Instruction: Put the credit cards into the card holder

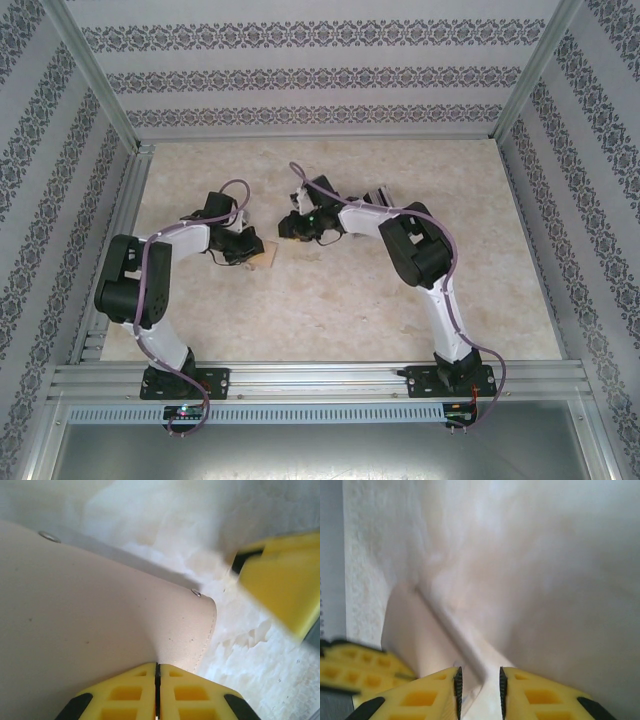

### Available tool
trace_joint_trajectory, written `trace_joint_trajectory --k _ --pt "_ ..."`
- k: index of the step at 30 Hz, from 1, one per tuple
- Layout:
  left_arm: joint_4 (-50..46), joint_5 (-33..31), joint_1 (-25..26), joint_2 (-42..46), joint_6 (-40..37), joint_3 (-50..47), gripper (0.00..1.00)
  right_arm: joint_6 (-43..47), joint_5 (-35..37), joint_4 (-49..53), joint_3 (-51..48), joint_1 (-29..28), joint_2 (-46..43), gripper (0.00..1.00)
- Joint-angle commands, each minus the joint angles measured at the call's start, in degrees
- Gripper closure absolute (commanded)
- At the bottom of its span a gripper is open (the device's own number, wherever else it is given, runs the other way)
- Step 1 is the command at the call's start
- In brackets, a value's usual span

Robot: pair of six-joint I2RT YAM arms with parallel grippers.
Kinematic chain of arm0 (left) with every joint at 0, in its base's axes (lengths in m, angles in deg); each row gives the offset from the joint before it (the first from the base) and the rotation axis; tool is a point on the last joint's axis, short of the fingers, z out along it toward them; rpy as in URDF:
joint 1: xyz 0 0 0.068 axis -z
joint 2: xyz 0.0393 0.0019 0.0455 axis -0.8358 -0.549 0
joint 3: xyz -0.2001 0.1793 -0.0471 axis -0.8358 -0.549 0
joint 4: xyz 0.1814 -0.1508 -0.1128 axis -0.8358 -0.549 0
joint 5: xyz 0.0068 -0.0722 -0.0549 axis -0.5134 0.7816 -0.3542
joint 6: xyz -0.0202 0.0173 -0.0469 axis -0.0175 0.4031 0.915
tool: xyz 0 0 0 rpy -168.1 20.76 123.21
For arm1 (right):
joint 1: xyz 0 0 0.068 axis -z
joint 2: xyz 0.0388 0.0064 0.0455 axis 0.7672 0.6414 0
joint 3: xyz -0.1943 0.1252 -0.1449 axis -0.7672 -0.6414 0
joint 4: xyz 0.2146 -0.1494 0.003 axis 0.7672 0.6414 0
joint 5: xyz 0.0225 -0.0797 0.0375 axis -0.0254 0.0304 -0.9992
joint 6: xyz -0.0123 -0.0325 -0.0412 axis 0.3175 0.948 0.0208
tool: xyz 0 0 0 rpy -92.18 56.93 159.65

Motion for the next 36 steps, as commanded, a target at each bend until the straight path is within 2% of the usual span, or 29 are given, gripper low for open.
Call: trace_joint_trajectory --k 1,6,9,13,15,17,21,26,30,33,36 --pt "2.72 -1.57 -0.63 1.62 2.74 -2.04 0.89 1.74 -3.36 3.42 6.29 0.80 2.87 0.71" --pt "8.95 -0.94 -0.68 3.87 9.93 -3.62 0.86 4.67 -2.76 5.49 3.54 0.91 -2.20 0.70" --pt "11.15 -4.27 -0.61 7.63 13.51 -4.68 0.86 7.60 -4.09 8.67 -0.64 -0.09 -8.35 0.69" --pt "5.56 -11.14 -0.71 14.62 10.49 -1.82 0.78 10.88 -1.27 11.80 -7.91 -3.02 -17.16 0.67" --pt "0.07 -15.93 -1.02 16.76 7.25 1.64 0.74 11.01 -0.34 12.24 -10.55 -4.23 -19.34 0.67" --pt "-3.96 -17.43 -2.08 16.96 4.09 5.09 0.74 10.62 -0.36 12.38 -11.70 -6.05 -19.93 0.67" --pt "-6.58 -13.75 -4.03 12.25 -0.36 10.74 0.74 8.40 -2.21 10.86 -10.55 -10.85 -17.34 0.66" --pt "-4.43 -6.76 -4.27 2.85 -1.04 15.37 0.77 5.05 -3.53 7.68 -6.32 -14.77 -10.83 0.66" --pt "-2.34 -4.85 -4.51 -1.04 -0.82 13.49 0.80 3.12 -0.01 4.64 -5.82 -14.34 -7.24 0.67" --pt "-0.08 -3.95 -4.58 -0.83 -0.21 9.48 0.81 3.47 3.11 4.35 -5.64 -12.61 -5.81 0.67" --pt "1.07 -4.31 -4.58 0.39 0.08 5.43 0.82 3.72 3.16 4.03 -5.11 -10.35 -5.09 0.67"
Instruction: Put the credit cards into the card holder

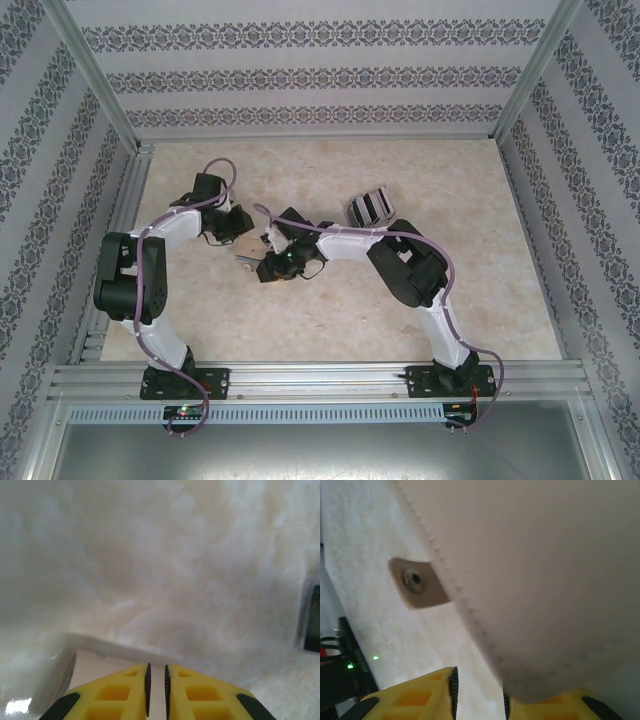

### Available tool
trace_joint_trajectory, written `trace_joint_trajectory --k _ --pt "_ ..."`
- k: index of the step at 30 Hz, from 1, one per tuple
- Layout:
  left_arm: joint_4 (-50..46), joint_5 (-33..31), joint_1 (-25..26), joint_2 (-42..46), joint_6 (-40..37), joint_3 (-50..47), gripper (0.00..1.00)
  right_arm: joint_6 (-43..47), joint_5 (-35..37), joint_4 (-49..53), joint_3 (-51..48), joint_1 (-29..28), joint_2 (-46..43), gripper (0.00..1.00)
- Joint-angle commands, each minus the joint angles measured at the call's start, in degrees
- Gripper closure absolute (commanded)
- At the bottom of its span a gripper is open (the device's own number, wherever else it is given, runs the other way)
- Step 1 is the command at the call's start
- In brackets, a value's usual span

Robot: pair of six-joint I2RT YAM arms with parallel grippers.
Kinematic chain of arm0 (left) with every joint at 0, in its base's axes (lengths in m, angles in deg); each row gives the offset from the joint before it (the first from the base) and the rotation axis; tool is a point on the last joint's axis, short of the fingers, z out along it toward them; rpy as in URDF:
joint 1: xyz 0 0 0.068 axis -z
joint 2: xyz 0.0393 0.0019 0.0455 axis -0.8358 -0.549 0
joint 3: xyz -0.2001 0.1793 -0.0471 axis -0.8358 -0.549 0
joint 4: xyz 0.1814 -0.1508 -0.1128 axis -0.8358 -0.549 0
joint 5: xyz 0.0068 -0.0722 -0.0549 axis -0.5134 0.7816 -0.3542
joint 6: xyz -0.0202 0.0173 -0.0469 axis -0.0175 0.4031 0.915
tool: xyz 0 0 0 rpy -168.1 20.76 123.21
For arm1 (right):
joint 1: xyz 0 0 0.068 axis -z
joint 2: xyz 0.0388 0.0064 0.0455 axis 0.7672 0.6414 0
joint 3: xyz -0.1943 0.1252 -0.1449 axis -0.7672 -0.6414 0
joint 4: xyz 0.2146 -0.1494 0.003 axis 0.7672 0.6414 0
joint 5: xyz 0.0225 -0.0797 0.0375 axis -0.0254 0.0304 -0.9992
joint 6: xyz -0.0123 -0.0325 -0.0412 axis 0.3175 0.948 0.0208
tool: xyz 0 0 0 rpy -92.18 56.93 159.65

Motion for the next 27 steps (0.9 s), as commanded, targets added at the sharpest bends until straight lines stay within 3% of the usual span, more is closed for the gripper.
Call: trace_joint_trajectory --k 1,12,19,27 --pt "2.69 1.39 -0.54 2.54 -0.60 -3.83 0.82 0.00 2.89 -1.91 2.64 3.29 0.81 0.67" --pt "8.66 1.31 -0.55 10.14 5.38 -15.40 0.82 4.29 2.50 2.46 3.66 7.12 -1.56 0.67" --pt "8.29 -1.69 -0.54 13.95 6.25 -19.26 0.82 12.55 4.66 16.77 5.75 2.42 -9.49 0.66" --pt "10.87 -4.79 -0.54 13.84 5.19 -22.31 0.84 20.75 10.13 22.76 14.41 -2.35 -2.65 0.66"
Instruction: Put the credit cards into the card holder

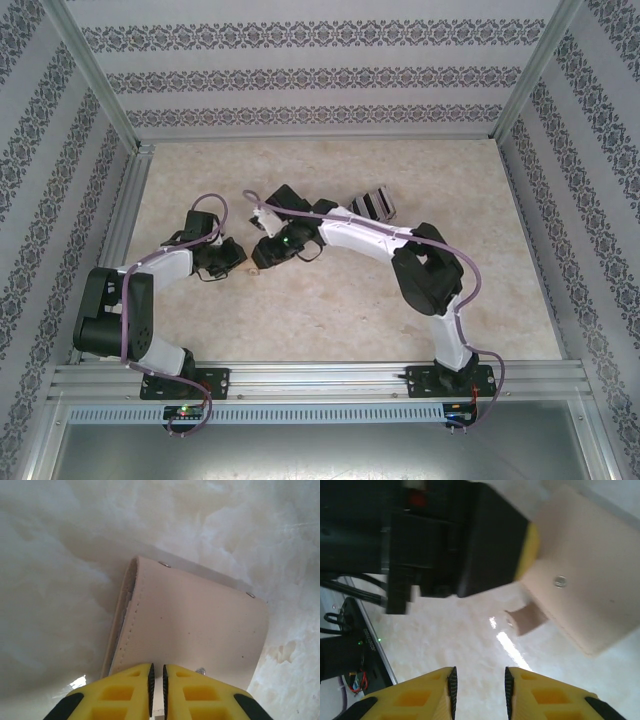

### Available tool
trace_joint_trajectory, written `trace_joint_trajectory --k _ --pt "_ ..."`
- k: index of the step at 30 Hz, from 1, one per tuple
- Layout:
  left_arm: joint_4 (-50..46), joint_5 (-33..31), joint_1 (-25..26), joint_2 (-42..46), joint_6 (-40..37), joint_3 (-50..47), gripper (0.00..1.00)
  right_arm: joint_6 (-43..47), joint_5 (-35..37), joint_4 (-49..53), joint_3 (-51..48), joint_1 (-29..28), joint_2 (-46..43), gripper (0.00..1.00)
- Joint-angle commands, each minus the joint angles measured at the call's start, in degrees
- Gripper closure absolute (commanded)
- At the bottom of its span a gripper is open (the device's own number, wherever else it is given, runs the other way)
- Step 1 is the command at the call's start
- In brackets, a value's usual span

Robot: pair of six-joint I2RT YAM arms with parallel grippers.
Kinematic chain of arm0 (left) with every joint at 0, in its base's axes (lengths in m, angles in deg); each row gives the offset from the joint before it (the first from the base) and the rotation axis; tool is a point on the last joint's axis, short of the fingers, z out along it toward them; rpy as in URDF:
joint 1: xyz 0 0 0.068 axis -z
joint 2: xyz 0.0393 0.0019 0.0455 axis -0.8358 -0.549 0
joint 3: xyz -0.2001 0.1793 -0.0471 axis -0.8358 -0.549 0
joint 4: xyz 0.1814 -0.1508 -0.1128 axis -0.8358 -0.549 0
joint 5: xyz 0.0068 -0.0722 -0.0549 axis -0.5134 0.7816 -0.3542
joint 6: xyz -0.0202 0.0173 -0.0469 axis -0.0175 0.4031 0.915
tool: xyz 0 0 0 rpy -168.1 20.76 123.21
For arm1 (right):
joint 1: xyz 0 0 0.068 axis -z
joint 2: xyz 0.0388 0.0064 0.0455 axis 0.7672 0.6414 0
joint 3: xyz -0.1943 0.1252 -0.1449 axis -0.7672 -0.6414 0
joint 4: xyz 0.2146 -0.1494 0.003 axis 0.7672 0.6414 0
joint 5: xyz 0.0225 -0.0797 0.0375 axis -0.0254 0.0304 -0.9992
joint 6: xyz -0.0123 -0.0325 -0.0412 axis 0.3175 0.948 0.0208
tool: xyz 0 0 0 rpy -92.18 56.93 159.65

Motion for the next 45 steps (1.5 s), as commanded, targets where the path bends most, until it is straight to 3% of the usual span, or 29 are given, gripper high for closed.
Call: trace_joint_trajectory --k 1,9,30,35,43,45 --pt "2.01 -2.80 -0.60 -0.71 -0.58 -0.64 0.84 5.62 3.43 4.63 3.72 -0.33 4.45 0.66" --pt "3.63 -1.95 -1.63 -2.66 -1.03 -1.08 0.85 8.46 4.60 7.42 11.35 -2.55 10.66 0.65" --pt "4.20 -1.59 -2.10 -2.40 -0.75 -2.13 0.86 5.62 2.86 4.59 13.03 -3.16 14.12 0.68" --pt "3.98 -1.52 -2.19 -2.25 -0.81 -2.31 0.86 5.66 3.32 4.86 12.66 -3.23 13.45 0.89" --pt "3.53 0.37 -2.19 -0.16 0.34 -3.71 0.85 8.26 6.25 5.78 0.61 -1.16 4.40 0.91" --pt "4.50 2.23 -2.19 0.96 1.81 -4.70 0.80 9.08 7.07 5.85 -3.20 0.27 1.81 0.91"
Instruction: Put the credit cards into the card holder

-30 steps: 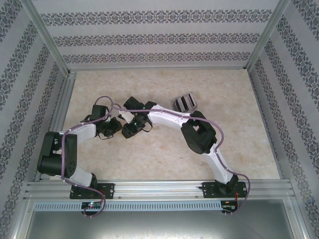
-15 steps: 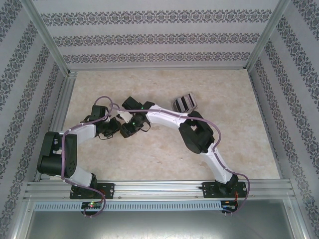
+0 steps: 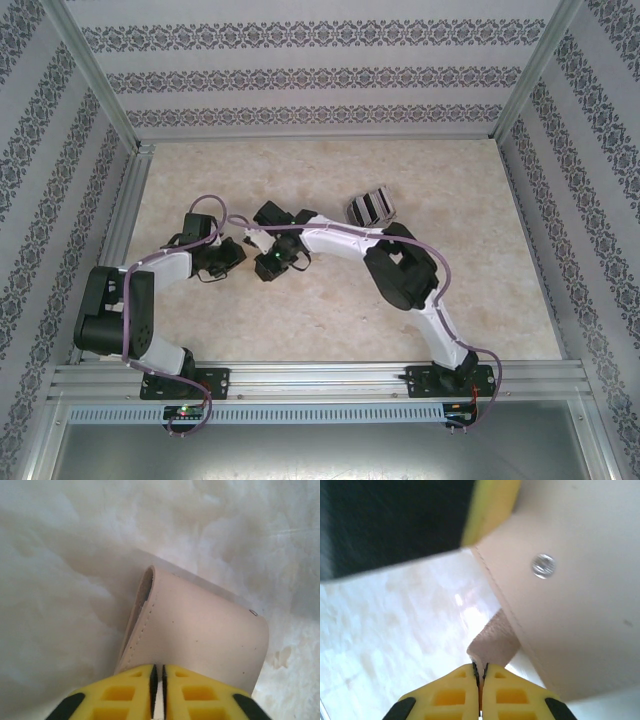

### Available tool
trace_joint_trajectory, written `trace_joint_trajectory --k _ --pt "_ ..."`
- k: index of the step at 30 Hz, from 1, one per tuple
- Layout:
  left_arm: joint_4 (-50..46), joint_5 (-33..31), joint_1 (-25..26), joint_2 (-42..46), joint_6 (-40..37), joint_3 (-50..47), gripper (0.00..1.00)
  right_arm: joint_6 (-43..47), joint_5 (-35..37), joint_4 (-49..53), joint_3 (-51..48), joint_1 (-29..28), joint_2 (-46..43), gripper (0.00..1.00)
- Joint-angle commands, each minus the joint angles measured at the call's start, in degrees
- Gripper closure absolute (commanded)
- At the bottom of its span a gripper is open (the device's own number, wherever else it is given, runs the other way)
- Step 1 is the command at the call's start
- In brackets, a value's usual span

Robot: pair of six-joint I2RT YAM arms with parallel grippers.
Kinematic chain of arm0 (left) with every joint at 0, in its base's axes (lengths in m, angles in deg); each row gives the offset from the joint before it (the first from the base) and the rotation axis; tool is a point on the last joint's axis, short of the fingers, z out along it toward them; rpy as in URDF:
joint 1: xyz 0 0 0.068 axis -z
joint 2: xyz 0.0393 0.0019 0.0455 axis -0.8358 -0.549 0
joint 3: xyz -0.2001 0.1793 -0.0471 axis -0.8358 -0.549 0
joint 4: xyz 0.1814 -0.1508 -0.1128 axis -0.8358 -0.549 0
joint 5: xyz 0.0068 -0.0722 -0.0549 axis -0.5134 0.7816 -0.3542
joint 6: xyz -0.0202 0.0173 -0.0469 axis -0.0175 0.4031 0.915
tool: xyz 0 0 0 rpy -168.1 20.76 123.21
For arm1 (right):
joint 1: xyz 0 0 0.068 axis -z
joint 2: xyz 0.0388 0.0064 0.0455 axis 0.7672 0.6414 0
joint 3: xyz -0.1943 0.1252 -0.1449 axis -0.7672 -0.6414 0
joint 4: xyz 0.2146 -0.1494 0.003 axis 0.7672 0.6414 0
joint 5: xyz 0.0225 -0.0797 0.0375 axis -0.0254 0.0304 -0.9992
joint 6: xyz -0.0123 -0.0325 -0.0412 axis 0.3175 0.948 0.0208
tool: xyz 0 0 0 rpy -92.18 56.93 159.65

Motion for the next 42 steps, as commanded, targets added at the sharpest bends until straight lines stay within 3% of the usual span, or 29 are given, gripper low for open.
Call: trace_joint_trajectory --k 1,7,12,16,22,25,29,36,42 --pt "-0.27 0.67 -1.05 1.81 2.08 -2.55 0.75 2.64 1.72 3.07 -5.94 2.51 -6.50 0.91" --pt "-4.91 1.76 -0.37 8.37 3.16 -0.17 0.64 6.69 2.31 3.54 -13.91 8.26 -12.28 0.90" --pt "-6.90 0.61 0.17 10.60 2.85 3.36 0.62 12.35 3.42 5.36 -16.68 12.65 -14.09 0.89" --pt "-4.29 2.48 2.35 4.76 3.28 7.03 0.63 15.63 6.61 3.65 -17.57 16.15 -14.97 0.86" --pt "-0.49 5.07 10.46 -7.69 3.31 15.01 0.66 21.88 13.02 -1.27 -17.29 18.35 -15.58 0.85" --pt "-0.02 6.65 13.42 -13.69 2.76 19.40 0.67 22.50 13.75 -2.49 -16.26 20.36 -15.49 0.77" --pt "0.41 8.35 16.51 -19.15 3.27 23.11 0.68 16.75 8.44 -3.78 -16.98 21.82 -19.36 0.61" --pt "4.20 7.61 20.44 -21.37 6.72 22.06 0.69 -9.27 3.67 1.48 -17.50 22.64 -23.51 0.62" --pt "8.67 3.82 22.51 -20.62 11.78 17.42 0.75 -16.11 9.41 7.46 -17.63 19.95 -22.45 0.64"
